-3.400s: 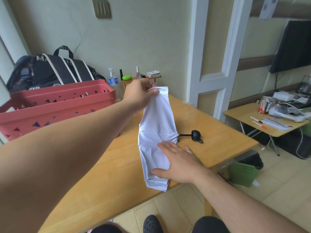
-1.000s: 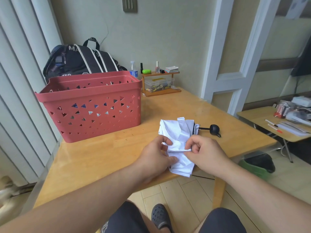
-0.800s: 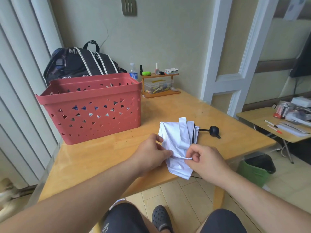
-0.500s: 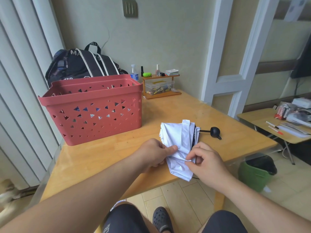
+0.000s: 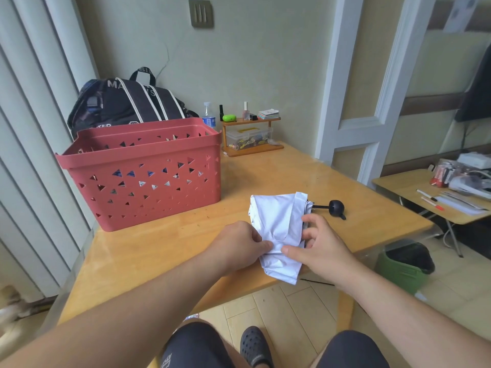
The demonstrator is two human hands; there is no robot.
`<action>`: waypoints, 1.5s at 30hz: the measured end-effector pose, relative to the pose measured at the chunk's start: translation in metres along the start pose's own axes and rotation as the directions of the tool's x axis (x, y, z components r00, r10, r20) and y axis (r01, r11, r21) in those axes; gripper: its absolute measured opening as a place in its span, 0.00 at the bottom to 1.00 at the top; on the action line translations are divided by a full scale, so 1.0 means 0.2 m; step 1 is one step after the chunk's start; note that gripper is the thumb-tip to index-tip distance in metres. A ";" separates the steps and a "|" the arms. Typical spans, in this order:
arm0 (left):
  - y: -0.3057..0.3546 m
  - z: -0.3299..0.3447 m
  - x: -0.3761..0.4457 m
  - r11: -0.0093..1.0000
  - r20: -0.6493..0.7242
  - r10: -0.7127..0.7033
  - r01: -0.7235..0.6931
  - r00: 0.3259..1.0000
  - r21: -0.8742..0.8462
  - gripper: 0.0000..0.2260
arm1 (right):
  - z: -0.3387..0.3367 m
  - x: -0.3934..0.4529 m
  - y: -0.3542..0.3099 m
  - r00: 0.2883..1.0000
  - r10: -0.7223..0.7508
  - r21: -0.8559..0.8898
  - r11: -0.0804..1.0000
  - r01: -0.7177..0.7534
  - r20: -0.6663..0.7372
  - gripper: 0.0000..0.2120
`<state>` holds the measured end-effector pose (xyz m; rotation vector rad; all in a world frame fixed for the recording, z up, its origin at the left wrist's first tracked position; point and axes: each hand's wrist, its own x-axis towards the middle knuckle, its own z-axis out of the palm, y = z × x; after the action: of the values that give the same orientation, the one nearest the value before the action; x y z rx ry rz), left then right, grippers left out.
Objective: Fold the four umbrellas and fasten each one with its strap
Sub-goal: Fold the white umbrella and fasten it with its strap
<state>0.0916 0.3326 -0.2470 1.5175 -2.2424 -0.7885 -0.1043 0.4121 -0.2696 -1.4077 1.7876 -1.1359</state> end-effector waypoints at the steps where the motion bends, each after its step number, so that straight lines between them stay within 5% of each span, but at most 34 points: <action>1: 0.00 0.00 0.00 1.000 0.003 0.002 -0.002 1.000 0.031 0.18 | -0.01 0.01 -0.01 0.999 0.021 0.053 0.998 -0.023 0.033 0.29; 4: 0.02 0.01 -0.03 0.987 -0.045 0.045 -0.038 0.998 0.158 0.18 | -0.03 0.02 -0.05 0.999 0.011 0.203 0.979 -0.022 0.052 0.14; 7: 0.00 0.06 -0.04 0.924 -0.123 0.250 -0.199 0.960 0.326 0.26 | -0.02 0.03 -0.05 1.000 0.029 0.317 0.948 -0.029 0.005 0.13; 11: -0.07 0.06 0.00 0.752 -0.065 0.592 -0.521 0.803 0.404 0.11 | 0.00 0.02 -0.05 1.000 -0.004 0.402 0.915 0.013 -0.024 0.12; 16: -0.09 0.03 0.00 0.753 0.018 0.608 -0.583 0.794 0.303 0.10 | -0.02 0.00 -0.03 0.997 -0.064 0.479 0.875 0.072 -0.033 0.17; 21: -0.06 0.02 -0.02 0.863 0.056 0.470 -0.472 0.881 0.180 0.10 | -0.06 -0.03 -0.07 0.982 -0.190 0.436 0.883 0.175 -0.010 0.29; 24: -0.06 0.00 -0.03 0.860 0.095 0.476 -0.485 0.875 0.157 0.06 | -0.07 0.01 -0.12 0.979 -0.198 0.382 0.902 0.204 -0.054 0.27; 28: -0.07 -0.01 -0.06 0.817 0.163 0.519 -0.543 0.839 0.194 0.12 | -0.09 0.22 -0.09 0.915 -0.272 -0.030 0.961 0.276 -0.297 0.21; 31: -0.08 0.00 -0.09 0.816 0.160 0.541 -0.561 0.826 0.139 0.10 | -0.14 0.44 -0.05 0.907 -0.402 -0.452 0.837 0.309 -0.123 0.18; 33: -0.08 0.00 -0.10 0.800 0.140 0.569 -0.585 0.810 0.131 0.09 | -0.15 0.55 -0.04 0.957 -0.288 -0.571 0.779 0.259 0.042 0.23; 37: -0.12 0.01 -0.13 0.750 0.141 0.628 -0.644 0.765 0.151 0.09 | -0.11 0.62 -0.02 0.971 -0.008 -0.646 0.745 0.167 0.241 0.33; 41: -0.16 0.05 -0.17 0.405 0.088 0.849 -0.750 0.520 0.523 0.04 | -0.09 0.62 -0.03 0.962 0.111 -0.646 0.760 0.080 0.249 0.33; 43: -0.16 0.08 -0.20 0.356 0.091 0.895 -0.824 0.436 0.441 0.03 | -0.12 0.63 -0.06 0.928 0.181 -0.571 0.820 0.041 0.326 0.36; 45: -0.17 0.11 -0.22 0.394 0.074 0.896 -0.860 0.438 0.324 0.04 | -0.16 0.64 -0.09 0.881 0.220 -0.446 0.895 -0.011 0.418 0.40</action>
<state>0.1213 0.3692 -0.2839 0.1903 -2.6529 0.0244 -0.1568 0.2964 -0.2321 -1.6198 1.7946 -0.2911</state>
